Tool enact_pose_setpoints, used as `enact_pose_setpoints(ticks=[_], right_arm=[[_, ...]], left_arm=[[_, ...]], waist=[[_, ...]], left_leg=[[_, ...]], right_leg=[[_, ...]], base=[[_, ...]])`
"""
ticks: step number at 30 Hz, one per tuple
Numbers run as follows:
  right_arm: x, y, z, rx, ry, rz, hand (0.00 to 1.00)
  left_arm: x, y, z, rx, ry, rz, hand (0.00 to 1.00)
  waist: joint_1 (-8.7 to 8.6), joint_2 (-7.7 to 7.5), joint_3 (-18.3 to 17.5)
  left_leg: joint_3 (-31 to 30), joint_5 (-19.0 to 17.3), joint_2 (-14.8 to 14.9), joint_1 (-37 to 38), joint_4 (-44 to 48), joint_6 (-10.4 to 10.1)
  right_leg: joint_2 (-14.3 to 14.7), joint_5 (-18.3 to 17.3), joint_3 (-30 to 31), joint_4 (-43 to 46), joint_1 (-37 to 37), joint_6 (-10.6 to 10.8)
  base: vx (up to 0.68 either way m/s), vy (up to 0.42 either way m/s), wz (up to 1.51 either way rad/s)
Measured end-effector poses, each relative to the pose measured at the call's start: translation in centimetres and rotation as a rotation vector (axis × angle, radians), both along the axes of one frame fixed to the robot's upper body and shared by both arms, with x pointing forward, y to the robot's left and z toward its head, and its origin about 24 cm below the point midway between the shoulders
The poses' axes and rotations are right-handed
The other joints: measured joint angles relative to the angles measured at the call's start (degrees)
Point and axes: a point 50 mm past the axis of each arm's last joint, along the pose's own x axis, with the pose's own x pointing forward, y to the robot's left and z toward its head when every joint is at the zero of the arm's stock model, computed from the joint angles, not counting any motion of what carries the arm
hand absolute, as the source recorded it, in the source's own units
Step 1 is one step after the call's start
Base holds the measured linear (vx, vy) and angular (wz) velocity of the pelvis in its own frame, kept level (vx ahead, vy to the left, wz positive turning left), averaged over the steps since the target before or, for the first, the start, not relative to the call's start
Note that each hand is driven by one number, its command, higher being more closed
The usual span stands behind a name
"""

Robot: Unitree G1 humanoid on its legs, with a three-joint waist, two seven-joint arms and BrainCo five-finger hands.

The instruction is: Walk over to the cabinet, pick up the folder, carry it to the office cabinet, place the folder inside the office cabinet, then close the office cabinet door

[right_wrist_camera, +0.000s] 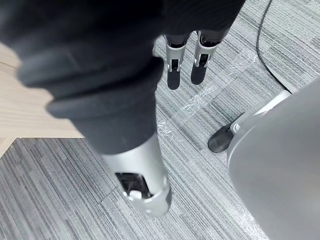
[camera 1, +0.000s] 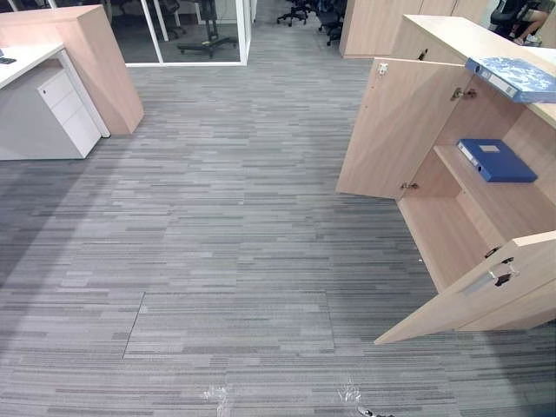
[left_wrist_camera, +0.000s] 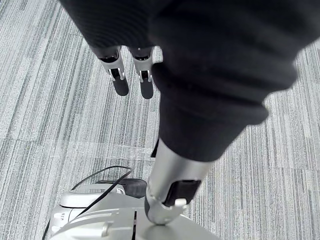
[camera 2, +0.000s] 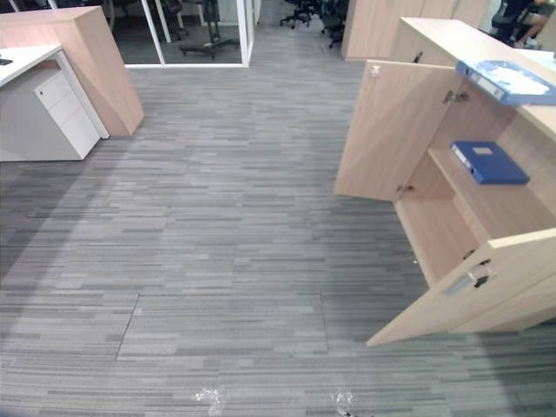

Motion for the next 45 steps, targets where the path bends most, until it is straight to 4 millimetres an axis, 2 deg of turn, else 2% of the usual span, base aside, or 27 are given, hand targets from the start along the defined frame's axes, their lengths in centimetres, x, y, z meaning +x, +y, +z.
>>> enact_pose_setpoints(ticks=[45], right_arm=[[0.07, 0.08, 0.0, 0.006, -0.006, -0.016, 0.0]], left_arm=[[0.36, 0.1, 0.07, 0.023, -0.01, -0.024, 0.0]], waist=[[-0.16, -0.64, 0.4]], left_leg=[[-0.2, 0.3, -0.3, -0.1, -0.5, 0.0]], right_leg=[[-0.2, 0.4, -0.2, -1.1, 0.2, 0.4]], base=[[-0.01, -0.001, 0.0]])
